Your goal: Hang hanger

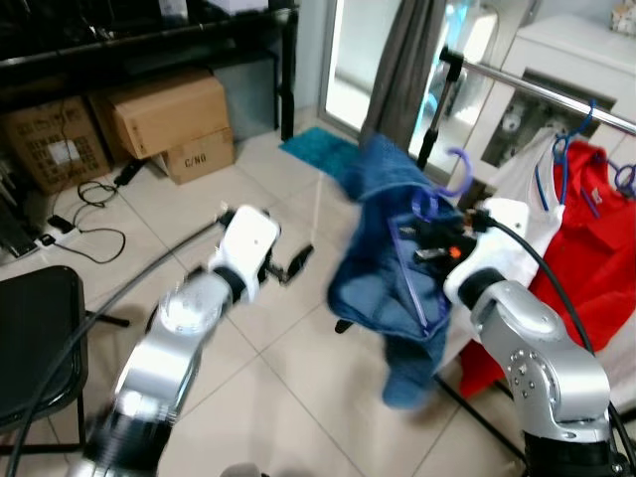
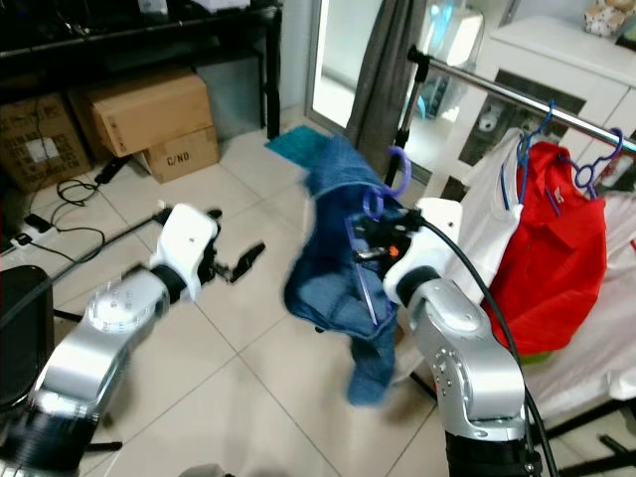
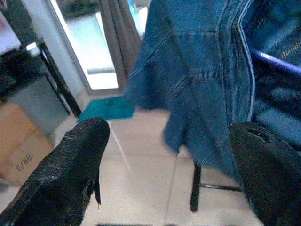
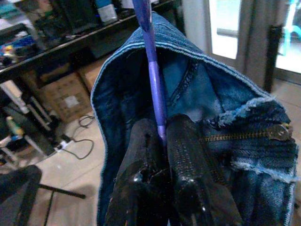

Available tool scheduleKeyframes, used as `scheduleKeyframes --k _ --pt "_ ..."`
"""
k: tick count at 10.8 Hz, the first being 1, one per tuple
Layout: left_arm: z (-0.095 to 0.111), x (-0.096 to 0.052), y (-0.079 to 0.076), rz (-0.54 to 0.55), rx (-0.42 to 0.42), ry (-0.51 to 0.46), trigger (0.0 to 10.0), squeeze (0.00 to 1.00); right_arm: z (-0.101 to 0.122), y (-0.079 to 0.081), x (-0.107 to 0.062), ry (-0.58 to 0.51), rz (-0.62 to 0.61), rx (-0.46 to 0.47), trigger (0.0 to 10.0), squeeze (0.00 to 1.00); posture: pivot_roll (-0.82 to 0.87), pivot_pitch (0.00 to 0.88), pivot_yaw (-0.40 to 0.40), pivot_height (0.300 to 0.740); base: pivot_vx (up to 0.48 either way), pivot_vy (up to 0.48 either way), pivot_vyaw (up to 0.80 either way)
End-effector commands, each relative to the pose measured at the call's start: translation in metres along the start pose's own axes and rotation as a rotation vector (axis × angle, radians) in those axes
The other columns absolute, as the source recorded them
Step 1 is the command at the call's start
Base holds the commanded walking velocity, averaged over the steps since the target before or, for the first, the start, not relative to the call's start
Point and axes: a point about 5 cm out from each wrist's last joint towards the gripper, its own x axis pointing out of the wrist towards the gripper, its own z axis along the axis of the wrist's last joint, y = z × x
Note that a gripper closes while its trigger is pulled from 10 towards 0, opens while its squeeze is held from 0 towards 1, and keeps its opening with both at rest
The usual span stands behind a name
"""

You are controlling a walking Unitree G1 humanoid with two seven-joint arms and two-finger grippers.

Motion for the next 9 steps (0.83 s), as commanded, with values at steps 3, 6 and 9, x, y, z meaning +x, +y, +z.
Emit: scheduleKeyframes --k 3,6,9 --pt "0.012 0.016 0.003 -0.042 -0.001 -0.080 10.0 0.00 0.017 0.008 -0.003 -0.076 0.085 -0.020 0.0 0.00 0.03 0.000 -0.059 0.740 0.000 0.000 0.00" --pt "0.019 0.033 -0.006 -0.134 -0.017 -0.127 0.0 0.00 0.020 0.015 -0.004 -0.098 0.135 -0.032 0.0 0.00 0.02 0.000 -0.061 0.740 0.000 0.000 0.00" --pt "0.026 0.048 -0.008 -0.193 0.014 -0.143 0.0 0.00 0.021 0.020 -0.006 -0.107 0.177 -0.041 0.0 0.00 0.01 0.000 -0.061 0.740 0.000 0.000 0.00"
